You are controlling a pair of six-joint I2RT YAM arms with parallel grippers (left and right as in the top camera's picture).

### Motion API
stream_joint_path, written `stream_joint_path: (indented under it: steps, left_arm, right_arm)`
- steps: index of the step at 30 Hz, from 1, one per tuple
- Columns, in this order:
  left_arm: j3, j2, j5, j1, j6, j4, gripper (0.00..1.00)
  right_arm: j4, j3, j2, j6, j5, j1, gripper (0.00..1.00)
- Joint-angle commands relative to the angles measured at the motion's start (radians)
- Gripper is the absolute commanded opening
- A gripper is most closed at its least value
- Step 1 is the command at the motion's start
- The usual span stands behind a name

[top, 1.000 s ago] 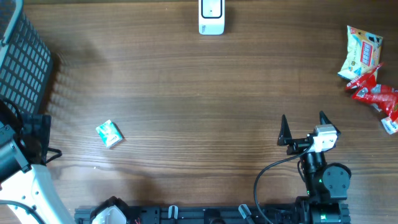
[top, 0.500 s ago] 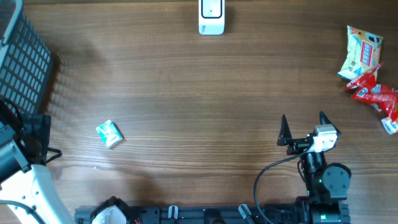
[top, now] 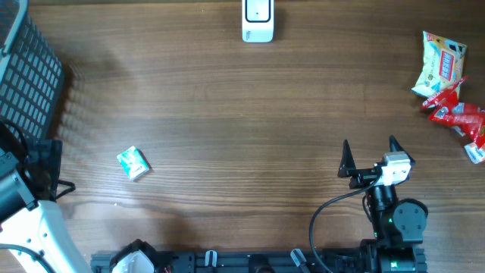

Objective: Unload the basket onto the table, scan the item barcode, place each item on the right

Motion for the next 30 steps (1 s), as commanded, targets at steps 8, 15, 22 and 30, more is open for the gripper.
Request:
stream_joint_path:
  steps: [8,15,22,30]
  left_arm:
    - [0.012,-0.001,-0.01,0.004,-0.002,-0.011,1.0]
    - [0.012,-0.028,-0.015,-0.117,0.0,-0.034,1.0]
    - [0.012,-0.079,-0.059,-0.384,0.139,0.005,1.0]
    - [-0.033,-0.256,-0.059,-0.623,0.291,0.034,1.0]
  right_arm:
    - [0.001,-0.002,-0.014,0.008,0.021,0.004,1.0]
    - [0.001,-0.002,-0.014,0.008,0.021,0.004,1.0]
    - [0.001,-0.002,-0.014,0.008,0.021,0.004,1.0]
    - [0.001,-0.002,-0.014,0.008,0.021,0.004,1.0]
